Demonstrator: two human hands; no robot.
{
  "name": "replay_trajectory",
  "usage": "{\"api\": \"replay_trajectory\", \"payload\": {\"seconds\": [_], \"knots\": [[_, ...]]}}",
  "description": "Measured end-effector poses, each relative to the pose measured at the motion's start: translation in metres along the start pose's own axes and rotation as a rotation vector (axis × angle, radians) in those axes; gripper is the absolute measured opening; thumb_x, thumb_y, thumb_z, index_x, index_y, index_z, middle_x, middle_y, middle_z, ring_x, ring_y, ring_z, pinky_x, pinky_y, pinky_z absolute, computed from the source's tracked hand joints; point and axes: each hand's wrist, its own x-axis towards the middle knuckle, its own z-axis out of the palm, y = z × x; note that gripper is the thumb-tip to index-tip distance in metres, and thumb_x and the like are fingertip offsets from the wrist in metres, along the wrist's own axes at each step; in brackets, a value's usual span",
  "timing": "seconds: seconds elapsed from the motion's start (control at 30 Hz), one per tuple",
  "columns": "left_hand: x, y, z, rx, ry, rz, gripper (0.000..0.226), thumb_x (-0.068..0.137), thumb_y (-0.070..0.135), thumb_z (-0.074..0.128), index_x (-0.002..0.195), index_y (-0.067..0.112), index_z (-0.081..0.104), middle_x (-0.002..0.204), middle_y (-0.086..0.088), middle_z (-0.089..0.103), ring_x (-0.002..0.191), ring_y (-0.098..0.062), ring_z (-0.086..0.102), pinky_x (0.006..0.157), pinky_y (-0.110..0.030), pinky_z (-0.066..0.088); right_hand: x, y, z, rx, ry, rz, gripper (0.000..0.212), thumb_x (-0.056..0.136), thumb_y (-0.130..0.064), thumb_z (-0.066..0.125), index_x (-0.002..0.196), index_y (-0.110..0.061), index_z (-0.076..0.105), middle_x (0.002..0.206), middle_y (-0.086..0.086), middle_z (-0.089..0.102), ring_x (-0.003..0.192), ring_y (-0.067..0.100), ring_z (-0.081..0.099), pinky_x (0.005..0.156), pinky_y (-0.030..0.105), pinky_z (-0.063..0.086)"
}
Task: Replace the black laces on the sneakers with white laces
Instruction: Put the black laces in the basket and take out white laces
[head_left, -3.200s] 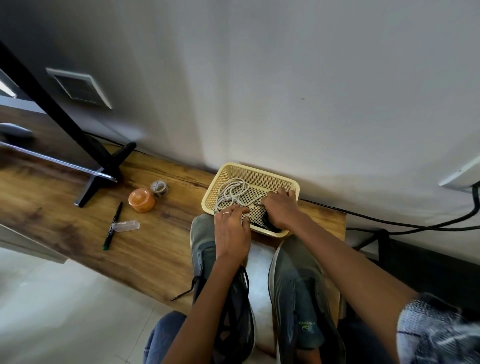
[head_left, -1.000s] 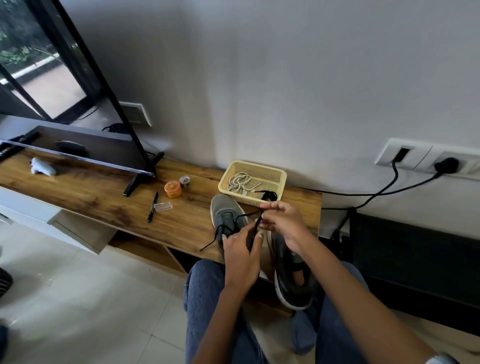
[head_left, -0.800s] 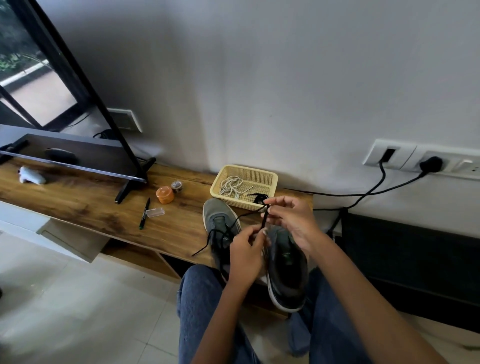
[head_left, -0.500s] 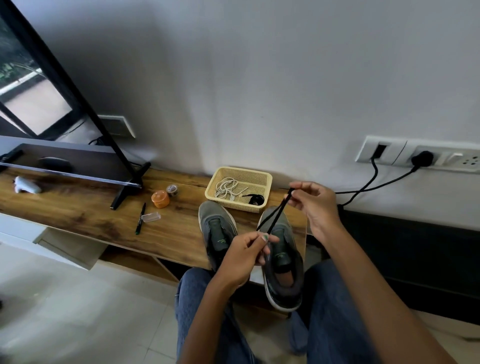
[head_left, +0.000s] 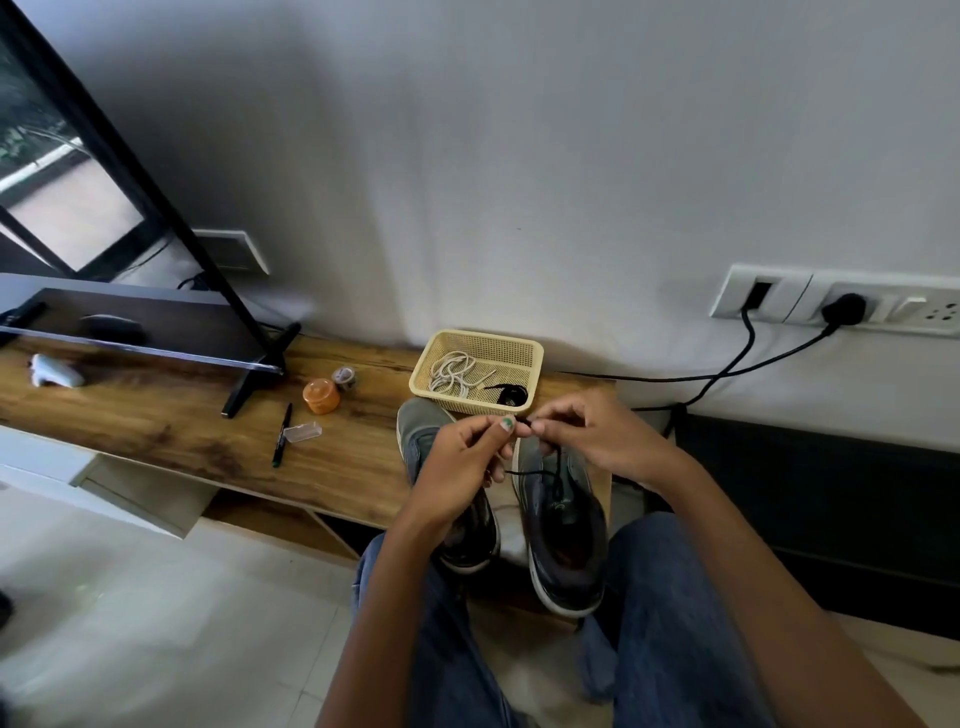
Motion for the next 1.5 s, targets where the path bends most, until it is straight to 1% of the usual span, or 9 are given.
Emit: {"api": "replay_trajectory", "payload": {"seconds": [0.43,0.53,0.67,0.77,0.97,1.13,1.27,1.4,1.5], "knots": [[-0.022,-0.006,-0.015,-0.208,-0.084,-0.145,0.031,0.099,0.030,0.043,0.090,0.009,0.063,0.055,0.007,0.035,0.044,-0.004,0.030,0.046,-0.017,0.024,-0.004,0.035,-0.017,0.012,0.787,0.235,0.014,0.096,-0.016,0.050,0.090,-0.014,0.062,0.082,0.002,0.064,0.081,0.022,0.062,0.069,0.030,0.046],[-0.024,-0.002,-0.018,-0.286,-0.118,-0.151,0.029,0.095,0.032,0.045,0.089,0.008,0.060,0.055,0.006,0.033,0.045,-0.005,0.027,0.046,-0.018,0.020,-0.009,0.041,-0.017,-0.125,0.705,0.316,0.013,0.094,-0.012,0.051,0.099,-0.017,0.061,0.102,0.002,0.063,0.097,0.020,0.060,0.079,0.032,0.046],[-0.021,0.003,-0.013,-0.246,-0.126,-0.136,0.030,0.099,0.030,0.043,0.089,0.010,0.062,0.054,0.007,0.033,0.045,-0.004,0.027,0.046,-0.019,0.018,-0.017,0.020,-0.007,-0.090,0.169,0.200,0.050,0.094,-0.020,0.054,0.139,-0.034,0.040,0.140,-0.010,0.044,0.129,0.014,0.041,0.108,0.046,0.035],[-0.018,0.006,-0.005,-0.185,-0.130,-0.117,0.031,0.100,0.029,0.043,0.084,0.014,0.065,0.055,0.007,0.033,0.044,-0.004,0.028,0.044,-0.016,0.020,-0.021,-0.009,0.011,0.070,-0.131,0.065,0.042,0.094,-0.036,0.055,0.136,-0.036,0.047,0.134,-0.017,0.052,0.121,0.001,0.048,0.102,0.028,0.040],[-0.017,0.005,-0.007,-0.175,-0.048,-0.120,0.032,0.100,0.032,0.044,0.080,0.015,0.063,0.053,0.008,0.036,0.043,-0.004,0.030,0.044,-0.018,0.022,-0.019,-0.017,0.021,0.118,0.077,-0.048,0.016,0.093,-0.021,0.059,0.084,-0.017,0.070,0.068,-0.001,0.066,0.061,0.001,0.059,0.060,0.011,0.042],[-0.024,-0.004,-0.011,-0.156,-0.115,-0.163,0.032,0.099,0.034,0.042,0.084,0.012,0.060,0.057,0.007,0.032,0.046,-0.004,0.028,0.046,-0.017,0.022,-0.015,-0.009,0.008,0.239,0.458,-0.015,0.017,0.096,-0.019,0.053,0.092,-0.013,0.068,0.060,0.000,0.064,0.054,0.003,0.058,0.063,0.006,0.042],[-0.029,-0.007,-0.008,-0.267,-0.238,-0.179,0.029,0.093,0.037,0.046,0.080,0.016,0.062,0.059,0.005,0.031,0.047,-0.005,0.027,0.045,-0.015,0.024,-0.015,0.003,0.002,0.279,0.641,0.046,0.019,0.097,-0.022,0.052,0.098,-0.011,0.067,0.059,-0.002,0.061,0.057,0.008,0.061,0.071,0.021,0.050],[-0.029,-0.002,-0.005,-0.513,-0.312,-0.166,0.023,0.092,0.029,0.054,0.080,0.018,0.070,0.060,0.004,0.038,0.047,-0.005,0.035,0.047,-0.014,0.035,-0.018,0.010,0.005,0.232,0.666,0.128,0.017,0.097,-0.023,0.051,0.092,-0.018,0.067,0.060,-0.001,0.062,0.058,0.012,0.061,0.069,0.032,0.050],[-0.028,0.014,-0.001,-0.719,-0.241,-0.155,0.021,0.086,0.016,0.053,0.083,0.013,0.074,0.063,0.001,0.052,0.050,-0.006,0.049,0.047,-0.015,0.047,-0.019,0.016,0.010,0.091,0.485,0.190,0.020,0.096,-0.021,0.053,0.085,-0.016,0.069,0.059,-0.001,0.062,0.056,0.015,0.062,0.067,0.030,0.050]]}}
